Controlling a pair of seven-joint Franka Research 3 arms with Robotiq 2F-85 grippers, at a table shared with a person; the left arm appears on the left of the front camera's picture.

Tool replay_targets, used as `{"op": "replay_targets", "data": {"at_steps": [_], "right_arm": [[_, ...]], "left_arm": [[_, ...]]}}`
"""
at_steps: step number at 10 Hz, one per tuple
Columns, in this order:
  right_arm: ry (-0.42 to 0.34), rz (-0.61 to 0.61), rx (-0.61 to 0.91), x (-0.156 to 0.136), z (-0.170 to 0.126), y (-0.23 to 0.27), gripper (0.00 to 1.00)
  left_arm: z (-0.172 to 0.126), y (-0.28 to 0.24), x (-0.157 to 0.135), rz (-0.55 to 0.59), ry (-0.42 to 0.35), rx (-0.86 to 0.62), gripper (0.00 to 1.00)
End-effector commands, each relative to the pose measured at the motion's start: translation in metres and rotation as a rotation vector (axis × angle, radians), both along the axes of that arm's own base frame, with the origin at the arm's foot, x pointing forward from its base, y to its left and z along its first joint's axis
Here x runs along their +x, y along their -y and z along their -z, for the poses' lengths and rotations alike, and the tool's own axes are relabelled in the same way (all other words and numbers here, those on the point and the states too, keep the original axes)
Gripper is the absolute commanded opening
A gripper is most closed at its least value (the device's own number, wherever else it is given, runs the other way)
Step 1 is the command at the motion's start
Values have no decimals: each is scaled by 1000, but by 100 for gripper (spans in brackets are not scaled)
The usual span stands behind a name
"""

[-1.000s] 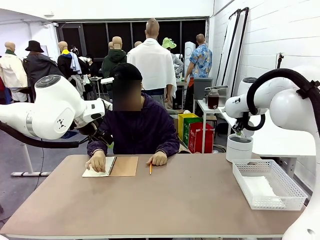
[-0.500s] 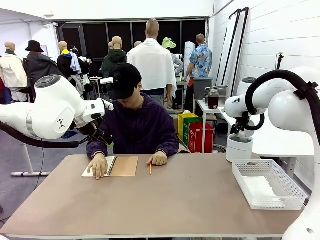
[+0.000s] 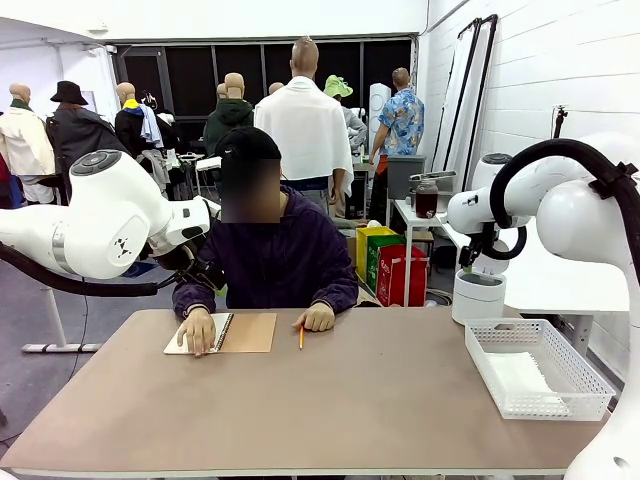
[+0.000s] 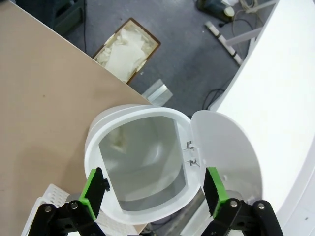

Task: Sort the paper based on its condition.
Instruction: If a person hands you a paper, place it in the Organizing basket , and if it's crumpled, put it in the Trash can.

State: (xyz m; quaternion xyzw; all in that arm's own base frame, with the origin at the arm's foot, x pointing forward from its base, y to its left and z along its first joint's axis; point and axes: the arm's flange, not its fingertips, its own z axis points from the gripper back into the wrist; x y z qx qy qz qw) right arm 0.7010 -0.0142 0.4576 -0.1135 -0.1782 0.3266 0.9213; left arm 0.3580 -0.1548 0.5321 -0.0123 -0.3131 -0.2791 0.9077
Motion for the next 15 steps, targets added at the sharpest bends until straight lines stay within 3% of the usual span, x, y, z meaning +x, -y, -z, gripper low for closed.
{"op": "replay_targets", "data": {"at_steps": [1, 6, 7, 13, 15], "right_arm": [[-11, 8, -4, -8, -4, -5, 100], [-65, 10, 33, -10, -6, -6, 100], [-34, -9, 9, -6, -6, -10, 100], [-34, -9, 9, -6, -6, -10, 100], [-69, -59, 51, -10, -10, -22, 100]], "left_arm": [[1, -1, 1, 1, 10, 3, 100], [1, -1, 1, 1, 10, 3, 100], [1, -1, 1, 1, 10, 3, 100], [1, -1, 1, 1, 10, 3, 100], [1, -1, 1, 1, 10, 3, 100]]}}
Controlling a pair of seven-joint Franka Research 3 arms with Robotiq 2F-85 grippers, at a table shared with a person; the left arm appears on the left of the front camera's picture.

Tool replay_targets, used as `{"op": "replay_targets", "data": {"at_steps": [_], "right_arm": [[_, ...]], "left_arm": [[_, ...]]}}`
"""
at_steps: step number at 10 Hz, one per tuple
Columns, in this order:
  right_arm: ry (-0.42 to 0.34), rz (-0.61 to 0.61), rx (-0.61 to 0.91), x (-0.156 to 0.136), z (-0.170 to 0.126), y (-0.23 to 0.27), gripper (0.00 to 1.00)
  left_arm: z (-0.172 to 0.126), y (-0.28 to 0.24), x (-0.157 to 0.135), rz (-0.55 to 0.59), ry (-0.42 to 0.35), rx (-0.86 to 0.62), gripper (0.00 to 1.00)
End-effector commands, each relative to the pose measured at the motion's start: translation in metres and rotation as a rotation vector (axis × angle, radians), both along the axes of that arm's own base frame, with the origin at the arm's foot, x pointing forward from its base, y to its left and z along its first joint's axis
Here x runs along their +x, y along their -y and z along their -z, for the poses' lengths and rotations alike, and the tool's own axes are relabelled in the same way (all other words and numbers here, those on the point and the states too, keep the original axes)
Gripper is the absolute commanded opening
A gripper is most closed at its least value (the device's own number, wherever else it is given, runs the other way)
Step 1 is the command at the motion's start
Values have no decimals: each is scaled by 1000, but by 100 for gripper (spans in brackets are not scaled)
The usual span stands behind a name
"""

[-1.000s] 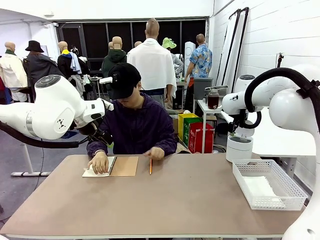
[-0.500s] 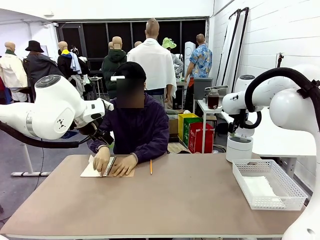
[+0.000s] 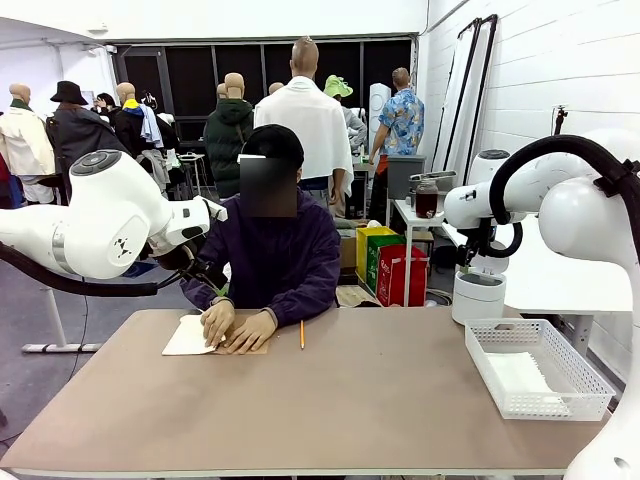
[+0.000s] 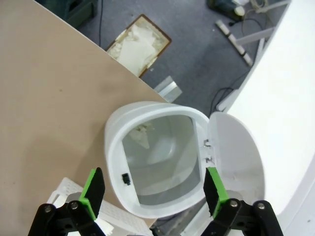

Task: Sort the paper based on its condition.
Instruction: If a person hands you a paper, place it in the Organizing basket , and if it's crumpled, put it in the Trash can.

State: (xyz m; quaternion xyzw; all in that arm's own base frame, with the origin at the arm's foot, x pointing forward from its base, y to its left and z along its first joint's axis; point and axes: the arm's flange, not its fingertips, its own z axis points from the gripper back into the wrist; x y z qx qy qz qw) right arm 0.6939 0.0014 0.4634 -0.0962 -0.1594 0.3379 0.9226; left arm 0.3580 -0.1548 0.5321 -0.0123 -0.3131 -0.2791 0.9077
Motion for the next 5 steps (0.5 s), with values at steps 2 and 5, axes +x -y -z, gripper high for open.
{"op": "replay_targets", "data": {"at_steps": [2, 5], "right_arm": [[-72, -110, 44, -21, -11, -36, 100], [-52, -258, 45, -64, -18, -79, 100]], "left_arm": [[1, -1, 1, 1, 10, 3, 100], [1, -1, 1, 1, 10, 3, 100]]}}
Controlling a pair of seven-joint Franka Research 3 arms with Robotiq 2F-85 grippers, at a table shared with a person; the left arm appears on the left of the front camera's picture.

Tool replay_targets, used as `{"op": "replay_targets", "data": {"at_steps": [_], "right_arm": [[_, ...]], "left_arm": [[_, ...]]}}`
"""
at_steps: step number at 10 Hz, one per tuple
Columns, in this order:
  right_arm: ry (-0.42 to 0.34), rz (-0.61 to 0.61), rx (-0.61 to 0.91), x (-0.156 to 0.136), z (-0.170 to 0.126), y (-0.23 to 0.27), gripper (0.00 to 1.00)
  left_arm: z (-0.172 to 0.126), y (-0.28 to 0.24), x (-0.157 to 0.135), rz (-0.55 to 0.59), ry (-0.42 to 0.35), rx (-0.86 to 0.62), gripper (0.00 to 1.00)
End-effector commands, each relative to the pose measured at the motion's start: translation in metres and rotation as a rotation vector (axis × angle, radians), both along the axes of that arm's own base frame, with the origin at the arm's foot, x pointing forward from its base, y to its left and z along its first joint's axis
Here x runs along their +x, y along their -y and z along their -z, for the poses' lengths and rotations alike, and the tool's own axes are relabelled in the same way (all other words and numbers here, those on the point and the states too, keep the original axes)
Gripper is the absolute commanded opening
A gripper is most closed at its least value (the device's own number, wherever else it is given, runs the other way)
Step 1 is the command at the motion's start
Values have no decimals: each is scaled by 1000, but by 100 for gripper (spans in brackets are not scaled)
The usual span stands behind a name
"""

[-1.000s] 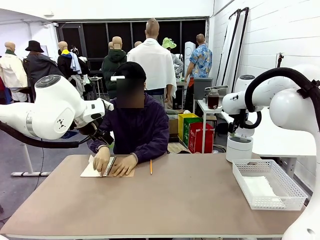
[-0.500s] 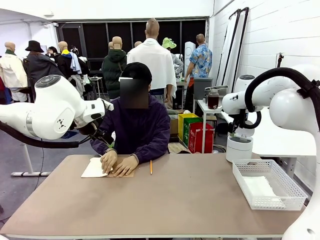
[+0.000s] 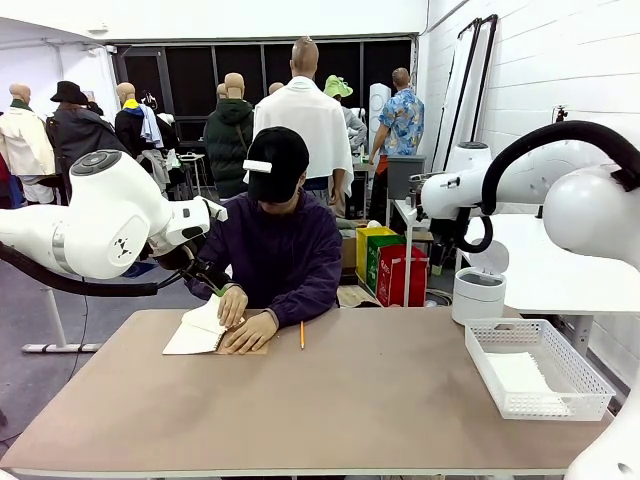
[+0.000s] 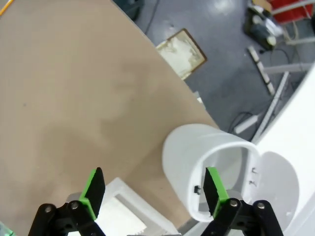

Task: Sort the paper based on its condition.
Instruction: If a person hands you a paper, place it in the Organizing basket , and if it's crumpled, put it in the Trash can.

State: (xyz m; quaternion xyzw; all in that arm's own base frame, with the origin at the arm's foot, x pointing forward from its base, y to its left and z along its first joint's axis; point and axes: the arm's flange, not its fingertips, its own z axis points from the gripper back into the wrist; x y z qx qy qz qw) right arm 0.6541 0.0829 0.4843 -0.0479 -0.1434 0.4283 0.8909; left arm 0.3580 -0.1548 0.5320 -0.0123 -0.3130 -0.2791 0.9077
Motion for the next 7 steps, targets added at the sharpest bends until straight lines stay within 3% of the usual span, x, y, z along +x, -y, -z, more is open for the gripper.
{"op": "replay_targets", "data": {"at_steps": [1, 3, 5, 7], "right_arm": [[59, -113, 9, -45, 3, -13, 100], [127, -196, 29, -76, 6, -34, 100], [136, -295, 41, -106, 9, -55, 100], [133, -357, 9, -112, 1, -60, 100]], "left_arm": [[1, -1, 1, 1, 10, 2, 100], [1, -1, 1, 1, 10, 2, 100], [1, -1, 1, 1, 10, 2, 100], [1, -1, 1, 1, 10, 2, 100]]}}
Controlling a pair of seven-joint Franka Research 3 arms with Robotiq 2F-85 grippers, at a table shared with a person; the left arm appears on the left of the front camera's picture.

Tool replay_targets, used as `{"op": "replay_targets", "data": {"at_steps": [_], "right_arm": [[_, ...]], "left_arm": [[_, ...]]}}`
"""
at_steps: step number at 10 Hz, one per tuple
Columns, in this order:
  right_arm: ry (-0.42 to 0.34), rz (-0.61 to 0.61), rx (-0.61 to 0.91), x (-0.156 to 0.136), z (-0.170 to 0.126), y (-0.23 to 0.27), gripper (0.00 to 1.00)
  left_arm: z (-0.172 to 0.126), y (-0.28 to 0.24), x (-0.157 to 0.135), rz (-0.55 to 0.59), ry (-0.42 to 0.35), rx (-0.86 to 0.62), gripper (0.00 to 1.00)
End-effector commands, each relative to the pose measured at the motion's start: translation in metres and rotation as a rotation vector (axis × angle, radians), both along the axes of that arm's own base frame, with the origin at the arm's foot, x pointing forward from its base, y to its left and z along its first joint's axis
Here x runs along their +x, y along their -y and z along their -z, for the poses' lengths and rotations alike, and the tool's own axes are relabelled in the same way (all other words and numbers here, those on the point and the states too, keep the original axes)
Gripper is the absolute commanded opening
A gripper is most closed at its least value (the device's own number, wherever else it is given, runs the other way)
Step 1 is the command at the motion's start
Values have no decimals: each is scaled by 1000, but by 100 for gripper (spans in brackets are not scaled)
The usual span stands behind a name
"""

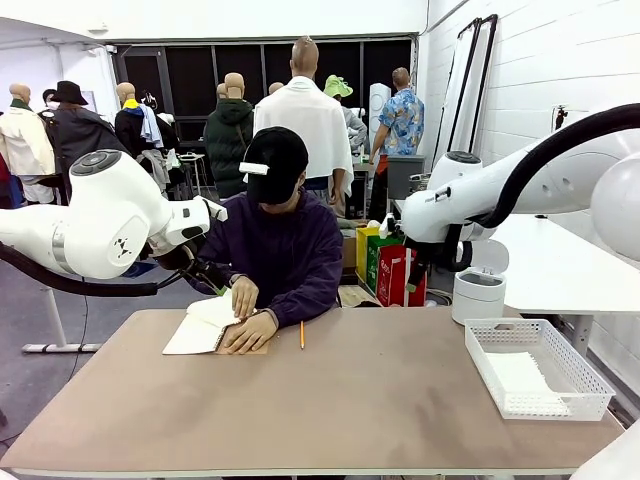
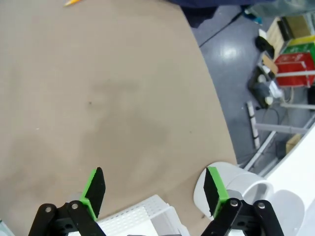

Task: Sort the paper based on its condition.
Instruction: If a person hands you a paper, place it in the Organizing basket , and if it's crumpled, put it in the Trash can.

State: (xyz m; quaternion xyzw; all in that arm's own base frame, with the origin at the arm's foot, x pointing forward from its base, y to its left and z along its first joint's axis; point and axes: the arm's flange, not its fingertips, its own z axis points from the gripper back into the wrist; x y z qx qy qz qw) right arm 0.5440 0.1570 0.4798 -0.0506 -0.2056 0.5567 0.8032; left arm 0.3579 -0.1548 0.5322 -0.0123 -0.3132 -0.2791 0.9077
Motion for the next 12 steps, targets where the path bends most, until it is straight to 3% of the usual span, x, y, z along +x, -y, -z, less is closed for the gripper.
{"op": "replay_targets", "data": {"at_steps": [1, 6, 10, 12], "right_arm": [[-1, 38, 12, 8, -1, 5, 100], [-1, 22, 5, 4, 0, 9, 100], [-16, 41, 212, -33, -7, -2, 100], [-9, -24, 304, -50, -5, -8, 100]], "left_arm": [[1, -1, 1, 1, 10, 3, 100], [1, -1, 1, 1, 10, 3, 100], [1, -1, 1, 1, 10, 3, 100], [1, -1, 1, 1, 10, 3, 100]]}}
